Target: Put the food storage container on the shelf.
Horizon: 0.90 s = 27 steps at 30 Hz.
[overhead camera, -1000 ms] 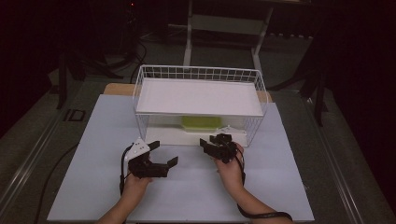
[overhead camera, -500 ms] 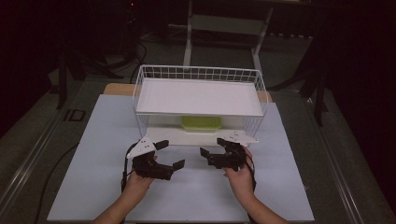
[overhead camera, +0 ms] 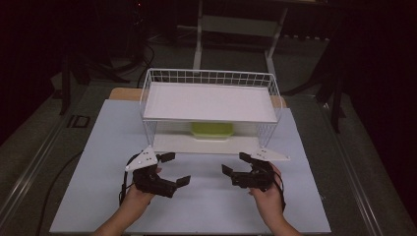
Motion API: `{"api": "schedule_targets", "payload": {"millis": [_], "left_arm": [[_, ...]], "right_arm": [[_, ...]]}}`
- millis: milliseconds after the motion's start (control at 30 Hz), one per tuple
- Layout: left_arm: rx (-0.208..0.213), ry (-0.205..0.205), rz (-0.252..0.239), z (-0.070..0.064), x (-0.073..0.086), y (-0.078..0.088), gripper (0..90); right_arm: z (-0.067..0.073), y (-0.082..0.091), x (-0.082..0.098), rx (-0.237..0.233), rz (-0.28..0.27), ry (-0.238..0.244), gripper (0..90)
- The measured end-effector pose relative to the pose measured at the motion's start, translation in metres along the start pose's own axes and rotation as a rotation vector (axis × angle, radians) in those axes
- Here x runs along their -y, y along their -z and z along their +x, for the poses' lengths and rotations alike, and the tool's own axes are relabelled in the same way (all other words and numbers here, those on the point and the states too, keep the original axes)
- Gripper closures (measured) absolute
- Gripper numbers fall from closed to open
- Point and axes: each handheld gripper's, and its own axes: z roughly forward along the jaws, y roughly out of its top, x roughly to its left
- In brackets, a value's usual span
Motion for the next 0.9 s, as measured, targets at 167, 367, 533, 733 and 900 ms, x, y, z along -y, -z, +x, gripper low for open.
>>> {"api": "schedule_targets", "payload": {"millis": [167,367,533,733,900], "left_arm": [[0.017,0.005,0.007,-0.005,0.005,0.006,2.0],[0.020,0.006,0.017,-0.010,0.013,0.013,2.0],[0.011,0.022,0.027,-0.012,0.018,0.022,2.0],[-0.036,0.025,0.041,-0.010,0.027,0.032,2.0],[-0.065,0.020,0.055,-0.007,0.034,0.040,2.0]], "right_arm": [[0.000,0.016,0.005,-0.023,-0.010,0.000,15.4],[-0.003,0.033,0.011,-0.031,-0.016,0.002,15.4],[-0.007,0.047,0.016,-0.024,-0.035,0.013,15.4],[-0.014,0.057,0.026,-0.012,-0.008,0.019,15.4],[-0.019,0.065,0.032,-0.004,-0.011,0.042,15.4]]}}
